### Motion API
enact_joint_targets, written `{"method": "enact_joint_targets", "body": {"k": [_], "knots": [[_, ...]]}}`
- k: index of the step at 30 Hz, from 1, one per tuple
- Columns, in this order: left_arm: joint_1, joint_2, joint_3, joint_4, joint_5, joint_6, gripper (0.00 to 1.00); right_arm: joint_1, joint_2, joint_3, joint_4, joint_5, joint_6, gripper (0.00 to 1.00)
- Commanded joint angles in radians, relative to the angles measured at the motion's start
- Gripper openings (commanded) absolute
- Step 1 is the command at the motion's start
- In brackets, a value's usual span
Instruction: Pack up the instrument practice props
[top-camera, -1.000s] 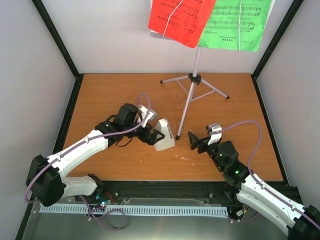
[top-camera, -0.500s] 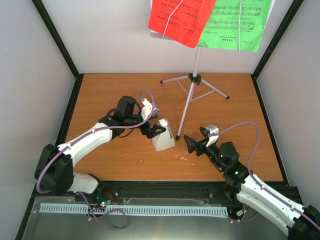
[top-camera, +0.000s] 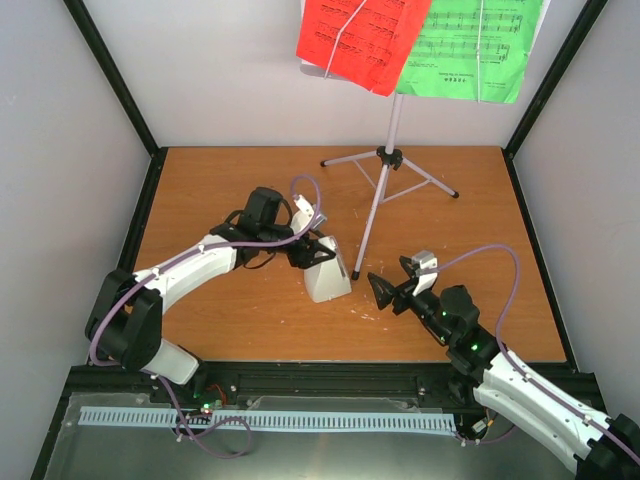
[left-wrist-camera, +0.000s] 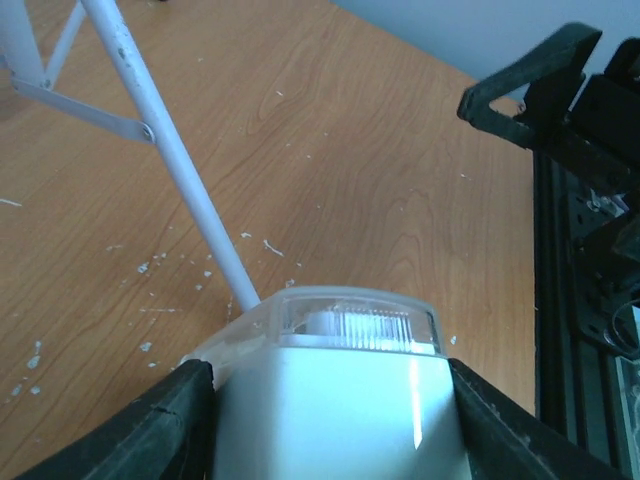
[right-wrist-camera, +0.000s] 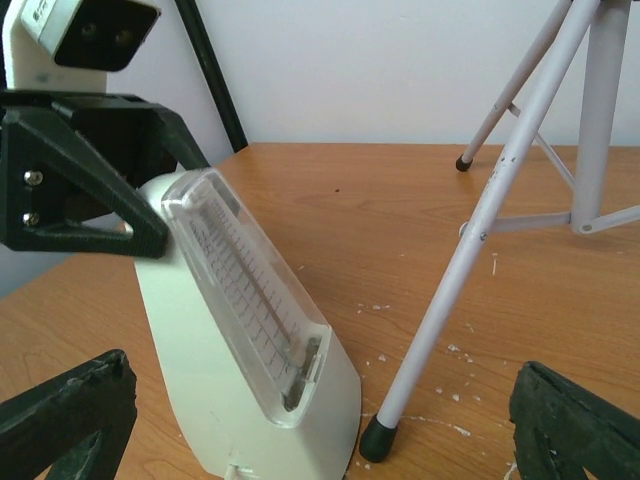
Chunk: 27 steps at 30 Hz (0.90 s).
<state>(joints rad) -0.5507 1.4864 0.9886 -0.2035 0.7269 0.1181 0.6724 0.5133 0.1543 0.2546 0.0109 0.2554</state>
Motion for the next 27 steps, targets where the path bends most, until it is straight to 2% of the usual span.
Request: {"method": "enact_joint_targets", "body": {"k": [1,4,10,22,27], "knots": [[-0.001,0.002,0.045,-0.009,0.016,-0.013,0.56,-0.008,0.039,0.007,-0.049,-0.026,-0.022,1.0],[0.011,0.025,0.065,-0.035,0.039,-0.031,0.49,-0.008,0.138,0.048,-0.089,-0.078,-0.067,1.0],[0.095,0.087,0.105,-0.057,0.074,-0.088,0.41,0.018,0.39,0.124,-0.087,-0.121,-0.122,1.0],[0.127,0.129,0.129,-0.08,0.087,-0.096,0.38,0.197,0.73,0.231,0.038,0.133,-0.199,1.0],[0.127,0.131,0.128,-0.083,0.076,-0.094,0.38,0.213,0.842,0.28,0.086,0.124,-0.215,1.0]]}}
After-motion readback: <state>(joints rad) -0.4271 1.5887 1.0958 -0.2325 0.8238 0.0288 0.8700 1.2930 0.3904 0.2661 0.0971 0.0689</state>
